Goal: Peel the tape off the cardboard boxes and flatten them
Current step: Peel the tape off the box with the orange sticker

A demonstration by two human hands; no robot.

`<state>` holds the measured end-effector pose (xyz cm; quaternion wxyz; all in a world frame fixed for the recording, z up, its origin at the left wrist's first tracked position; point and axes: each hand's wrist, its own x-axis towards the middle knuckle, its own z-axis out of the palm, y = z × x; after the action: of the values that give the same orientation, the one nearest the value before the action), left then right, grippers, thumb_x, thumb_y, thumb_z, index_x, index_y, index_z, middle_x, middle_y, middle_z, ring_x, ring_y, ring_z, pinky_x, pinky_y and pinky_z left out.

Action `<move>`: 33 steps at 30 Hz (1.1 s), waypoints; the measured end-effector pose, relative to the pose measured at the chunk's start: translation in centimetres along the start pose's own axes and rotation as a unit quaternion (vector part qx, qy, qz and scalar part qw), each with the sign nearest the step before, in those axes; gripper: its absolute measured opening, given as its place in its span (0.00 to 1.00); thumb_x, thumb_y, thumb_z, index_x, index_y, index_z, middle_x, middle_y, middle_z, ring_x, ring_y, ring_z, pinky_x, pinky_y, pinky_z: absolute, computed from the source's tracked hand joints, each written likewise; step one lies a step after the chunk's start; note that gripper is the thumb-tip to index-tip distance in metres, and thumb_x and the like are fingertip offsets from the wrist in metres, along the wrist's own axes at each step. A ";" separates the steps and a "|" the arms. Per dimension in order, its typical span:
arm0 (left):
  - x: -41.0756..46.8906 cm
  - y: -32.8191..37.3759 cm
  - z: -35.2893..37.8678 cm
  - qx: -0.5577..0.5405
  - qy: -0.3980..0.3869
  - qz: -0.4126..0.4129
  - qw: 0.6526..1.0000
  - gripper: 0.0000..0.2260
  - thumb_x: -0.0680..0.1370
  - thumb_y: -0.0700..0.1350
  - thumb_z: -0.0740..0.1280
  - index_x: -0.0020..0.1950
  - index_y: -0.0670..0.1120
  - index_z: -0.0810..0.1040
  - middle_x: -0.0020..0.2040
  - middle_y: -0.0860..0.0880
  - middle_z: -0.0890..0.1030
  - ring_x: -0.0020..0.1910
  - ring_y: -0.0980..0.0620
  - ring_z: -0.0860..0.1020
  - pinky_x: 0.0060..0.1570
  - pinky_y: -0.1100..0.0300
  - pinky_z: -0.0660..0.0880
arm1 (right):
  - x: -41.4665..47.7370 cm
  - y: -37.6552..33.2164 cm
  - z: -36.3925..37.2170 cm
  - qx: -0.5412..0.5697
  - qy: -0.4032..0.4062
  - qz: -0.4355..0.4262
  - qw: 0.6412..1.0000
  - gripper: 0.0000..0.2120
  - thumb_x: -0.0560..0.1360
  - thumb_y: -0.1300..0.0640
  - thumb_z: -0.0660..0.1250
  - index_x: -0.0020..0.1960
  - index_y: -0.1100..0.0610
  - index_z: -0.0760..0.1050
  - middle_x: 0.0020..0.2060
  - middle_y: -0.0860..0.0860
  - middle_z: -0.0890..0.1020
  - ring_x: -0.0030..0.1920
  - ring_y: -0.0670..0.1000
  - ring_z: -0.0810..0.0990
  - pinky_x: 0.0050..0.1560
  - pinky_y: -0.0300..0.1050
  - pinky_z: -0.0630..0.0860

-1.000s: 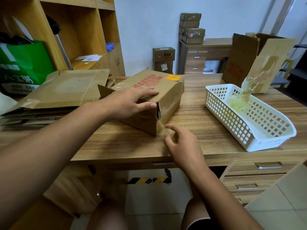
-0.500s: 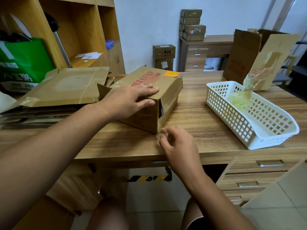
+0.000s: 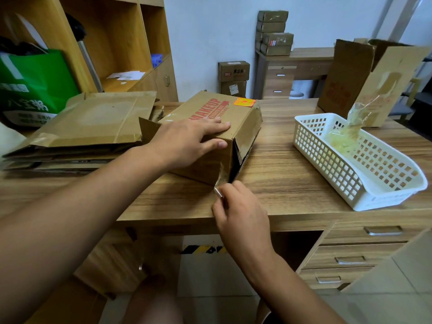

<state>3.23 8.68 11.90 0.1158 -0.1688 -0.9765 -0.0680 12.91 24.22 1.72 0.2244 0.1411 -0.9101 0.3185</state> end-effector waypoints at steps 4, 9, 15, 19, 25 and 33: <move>0.1 0.2 0.1 0.006 0.008 -0.003 1.000 0.23 0.78 0.69 0.56 0.74 0.73 0.61 0.75 0.68 0.63 0.75 0.59 0.64 0.67 0.48 0.69 | -0.2 0.1 0.3 -0.007 0.003 0.003 1.000 0.03 0.79 0.55 0.65 0.47 0.51 0.77 0.40 0.43 0.71 0.39 0.44 0.71 0.35 0.39 0.66; 0.2 0.4 0.2 0.010 0.015 -0.005 1.000 0.23 0.78 0.70 0.55 0.74 0.73 0.61 0.75 0.67 0.64 0.75 0.57 0.65 0.66 0.47 0.69 | -0.4 0.1 0.8 -0.026 -0.004 -0.011 1.000 0.04 0.79 0.54 0.64 0.47 0.51 0.77 0.41 0.44 0.72 0.40 0.45 0.71 0.35 0.42 0.72; 0.3 1.1 0.2 0.027 0.038 -0.006 0.999 0.24 0.78 0.70 0.56 0.74 0.71 0.64 0.75 0.65 0.66 0.74 0.55 0.68 0.63 0.50 0.70 | -0.5 0.4 0.4 0.008 0.005 -0.009 1.000 0.06 0.80 0.52 0.64 0.46 0.52 0.76 0.42 0.44 0.70 0.41 0.45 0.71 0.34 0.40 0.70; 0.2 1.6 0.4 0.058 0.061 -0.011 0.996 0.25 0.77 0.71 0.56 0.74 0.68 0.66 0.73 0.61 0.71 0.71 0.52 0.71 0.58 0.51 0.71 | 0.2 1.7 -0.3 0.066 0.035 0.032 0.997 0.07 0.79 0.51 0.66 0.44 0.53 0.74 0.49 0.46 0.70 0.42 0.44 0.72 0.36 0.41 0.73; 0.4 0.9 -0.7 0.038 0.019 0.012 0.999 0.22 0.79 0.67 0.57 0.73 0.68 0.67 0.74 0.64 0.69 0.73 0.54 0.68 0.59 0.52 0.69 | 1.4 3.3 -1.6 0.129 0.054 0.070 0.988 0.09 0.78 0.54 0.69 0.40 0.51 0.73 0.63 0.41 0.76 0.52 0.32 0.76 0.48 0.35 0.74; 0.4 -1.2 -0.8 -0.094 -0.041 0.053 0.993 0.20 0.81 0.57 0.64 0.73 0.65 0.69 0.75 0.60 0.68 0.76 0.58 0.62 0.74 0.53 0.56 | 1.4 4.1 -2.2 0.311 0.057 0.073 0.946 0.16 0.77 0.61 0.71 0.35 0.46 0.73 0.60 0.41 0.82 0.61 0.39 0.79 0.59 0.39 0.75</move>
<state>2.60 7.51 12.61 0.0631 -0.2333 -0.9592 -0.1467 10.73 28.58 1.84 0.1972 0.1183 -0.7592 0.6089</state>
